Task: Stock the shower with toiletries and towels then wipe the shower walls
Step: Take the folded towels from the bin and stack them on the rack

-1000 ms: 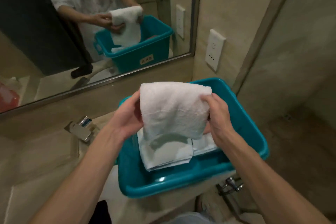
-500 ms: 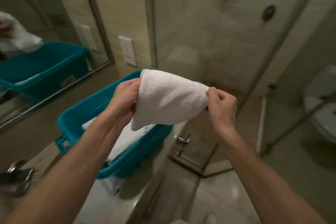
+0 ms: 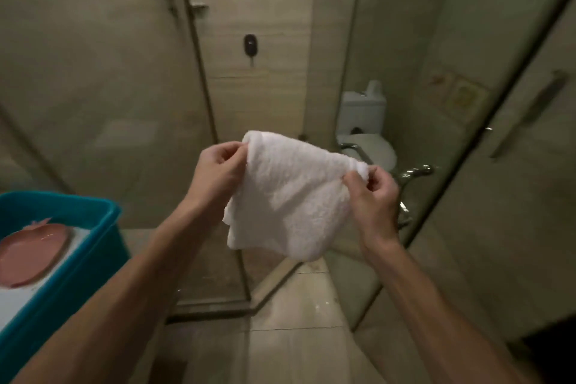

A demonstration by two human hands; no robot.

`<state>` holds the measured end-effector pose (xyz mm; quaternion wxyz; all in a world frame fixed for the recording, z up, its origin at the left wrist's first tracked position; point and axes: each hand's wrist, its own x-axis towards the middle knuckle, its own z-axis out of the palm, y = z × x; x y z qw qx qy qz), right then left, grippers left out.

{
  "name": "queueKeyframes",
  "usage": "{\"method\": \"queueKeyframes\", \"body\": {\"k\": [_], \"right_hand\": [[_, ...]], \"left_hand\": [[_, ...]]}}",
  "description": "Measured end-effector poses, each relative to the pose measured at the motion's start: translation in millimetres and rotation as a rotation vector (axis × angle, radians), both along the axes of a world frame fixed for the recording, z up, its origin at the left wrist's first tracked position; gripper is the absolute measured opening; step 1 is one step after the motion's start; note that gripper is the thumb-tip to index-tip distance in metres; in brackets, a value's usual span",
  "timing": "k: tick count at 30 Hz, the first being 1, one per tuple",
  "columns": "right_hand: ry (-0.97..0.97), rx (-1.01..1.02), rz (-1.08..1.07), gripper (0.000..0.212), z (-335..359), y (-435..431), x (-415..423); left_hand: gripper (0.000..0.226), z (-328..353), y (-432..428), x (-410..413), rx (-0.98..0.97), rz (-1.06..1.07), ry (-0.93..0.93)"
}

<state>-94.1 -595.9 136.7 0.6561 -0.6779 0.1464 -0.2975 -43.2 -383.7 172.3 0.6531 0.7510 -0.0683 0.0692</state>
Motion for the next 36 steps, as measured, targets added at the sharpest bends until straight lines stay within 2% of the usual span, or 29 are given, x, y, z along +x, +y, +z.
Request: {"method": "queueKeyframes", "body": {"k": [5, 10, 14, 17, 20, 24, 26, 32, 36], "right_hand": [[0.015, -0.041, -0.194, 0.021, 1.0, -114.6, -41.8], [0.020, -0.024, -0.288, 0.009, 2.6, -220.8, -82.4], [0.070, 0.055, -0.336, 0.019, -1.7, -296.6, -112.2], [0.112, 0.115, -0.344, 0.036, -4.0, -334.7, -133.8], [0.111, 0.132, -0.357, 0.043, -5.9, -364.5, -146.3], [0.105, 0.091, -0.355, 0.018, -2.8, -401.6, -147.8], [0.105, 0.060, -0.345, 0.014, -1.7, -420.2, -141.6], [0.145, 0.047, -0.394, 0.022, -9.7, -494.7, -74.0], [0.172, 0.010, -0.402, 0.026, -7.3, -549.9, -2.7]], "left_hand": [[0.043, -14.3, -123.5, -13.0, 0.049, -0.172, 0.023], [0.044, -14.1, -226.4, -29.2, -0.082, -0.471, 0.257], [0.026, -19.1, -289.8, -37.4, -0.003, -0.680, 0.205], [0.021, -24.8, -339.2, -40.3, -0.056, -0.689, 0.222], [0.019, -32.1, -385.2, -37.3, -0.092, -0.696, 0.224], [0.026, -40.5, -441.8, -22.3, -0.130, -0.705, 0.226], [0.026, -45.0, -469.2, -10.9, -0.141, -0.721, 0.243], [0.022, -63.8, -542.6, 39.6, -0.234, -0.673, 0.256], [0.025, -69.7, -594.5, 86.4, -0.285, -0.510, 0.321]]}}
